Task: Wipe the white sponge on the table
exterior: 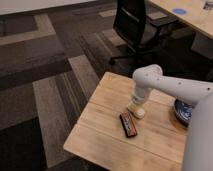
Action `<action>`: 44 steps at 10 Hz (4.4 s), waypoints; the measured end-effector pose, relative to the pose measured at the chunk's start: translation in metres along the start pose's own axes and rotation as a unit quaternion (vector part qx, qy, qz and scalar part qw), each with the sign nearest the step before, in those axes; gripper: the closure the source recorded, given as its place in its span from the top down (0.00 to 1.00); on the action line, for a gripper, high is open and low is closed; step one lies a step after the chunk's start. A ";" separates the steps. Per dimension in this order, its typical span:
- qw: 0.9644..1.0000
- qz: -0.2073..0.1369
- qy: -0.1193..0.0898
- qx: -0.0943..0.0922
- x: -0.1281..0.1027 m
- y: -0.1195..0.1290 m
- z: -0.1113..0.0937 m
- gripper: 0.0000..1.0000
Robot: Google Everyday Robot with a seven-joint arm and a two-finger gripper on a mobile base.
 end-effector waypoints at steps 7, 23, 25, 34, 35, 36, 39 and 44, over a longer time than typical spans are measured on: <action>0.985 0.149 0.074 0.040 0.120 -0.086 -0.014 0.00; 0.997 -0.023 0.068 -0.016 0.044 0.054 0.026 0.00; 0.997 -0.054 0.052 -0.020 0.000 0.051 0.033 0.00; 0.998 0.002 0.031 0.061 -0.032 -0.061 -0.008 0.00; 0.996 0.017 0.029 0.077 -0.021 -0.077 -0.028 0.00; 0.996 0.023 0.031 0.082 -0.011 -0.079 -0.038 0.00; 0.996 0.022 0.042 0.072 0.004 -0.069 -0.041 0.05; 0.996 0.021 0.041 0.073 0.003 -0.069 -0.041 0.74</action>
